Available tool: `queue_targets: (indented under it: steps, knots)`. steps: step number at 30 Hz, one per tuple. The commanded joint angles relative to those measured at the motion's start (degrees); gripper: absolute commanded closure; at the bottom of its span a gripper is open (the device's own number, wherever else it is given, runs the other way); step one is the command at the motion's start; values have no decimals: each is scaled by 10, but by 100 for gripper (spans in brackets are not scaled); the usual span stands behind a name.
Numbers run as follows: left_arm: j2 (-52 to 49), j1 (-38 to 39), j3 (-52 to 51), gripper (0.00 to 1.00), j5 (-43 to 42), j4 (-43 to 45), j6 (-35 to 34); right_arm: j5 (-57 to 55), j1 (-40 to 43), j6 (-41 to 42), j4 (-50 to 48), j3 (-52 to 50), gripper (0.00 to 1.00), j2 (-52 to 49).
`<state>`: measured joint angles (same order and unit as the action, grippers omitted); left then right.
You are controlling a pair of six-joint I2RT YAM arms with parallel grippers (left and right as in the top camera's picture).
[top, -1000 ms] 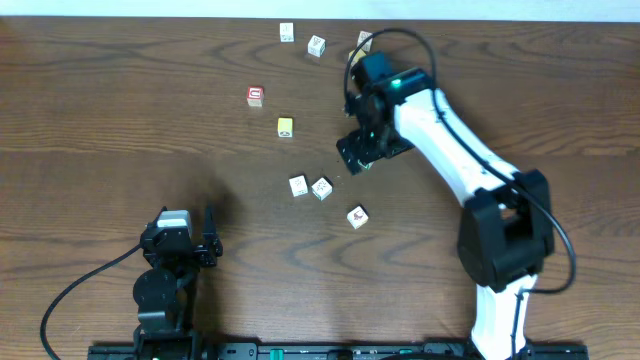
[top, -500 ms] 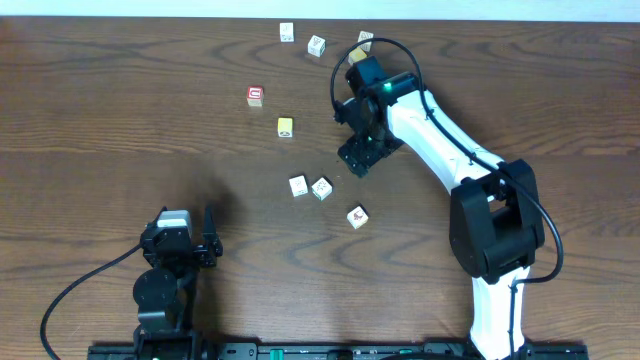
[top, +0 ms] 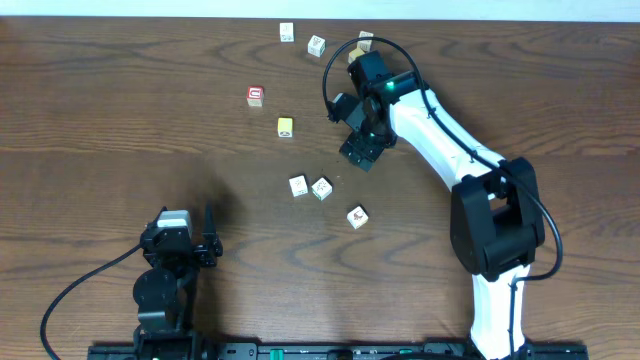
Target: Lift 4 blocks
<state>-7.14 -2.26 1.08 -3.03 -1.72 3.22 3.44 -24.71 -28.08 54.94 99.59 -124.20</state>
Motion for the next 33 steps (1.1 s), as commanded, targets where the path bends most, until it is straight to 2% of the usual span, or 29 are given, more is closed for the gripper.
queue_targets:
  steps: [1, 7, 11, 13, 15, 18, 20, 21, 22, 25, 27, 31, 33]
  knots:
    - [0, -4, -9, 26, 3, -23, -1, 12, 14, -12, -6, 3, 23, -36]
    - [0, -4, -9, 26, 3, -23, -1, 11, 18, -7, -7, 2, 48, -76]
    - [0, -4, -9, 26, 3, -23, -1, 11, 17, -2, -7, 2, 55, -87]
    - [0, -4, -9, 26, 3, -23, -1, 11, 17, 4, -9, 3, 53, -86]
    - [0, -4, -9, 26, 3, -23, -1, 11, 16, 13, -9, 5, 46, -84]
    - [0, -4, -9, 26, 3, -23, -1, 11, 15, 15, -8, 6, 20, -84]
    - [0, -4, -9, 26, 3, -23, -1, 9, 15, 15, -7, 6, 12, -84]
    - [0, -4, -9, 26, 3, -23, -1, 5, 15, 17, -8, 7, 11, -84]
    - [0, -4, -9, 26, 3, -23, -1, -1, 14, 20, -7, 9, 15, -84]
    - [0, -4, -9, 26, 3, -23, -1, -13, 11, 28, -7, 17, 45, -84]
    - [0, -4, -9, 26, 3, -23, -1, -17, 10, 28, 0, 28, 52, -84]
    - [0, -4, -9, 26, 3, -23, -1, -17, 10, 28, 20, 60, 46, -84]
    - [0, -4, -9, 26, 3, -23, -1, -17, 10, 27, 29, 78, 29, -84]
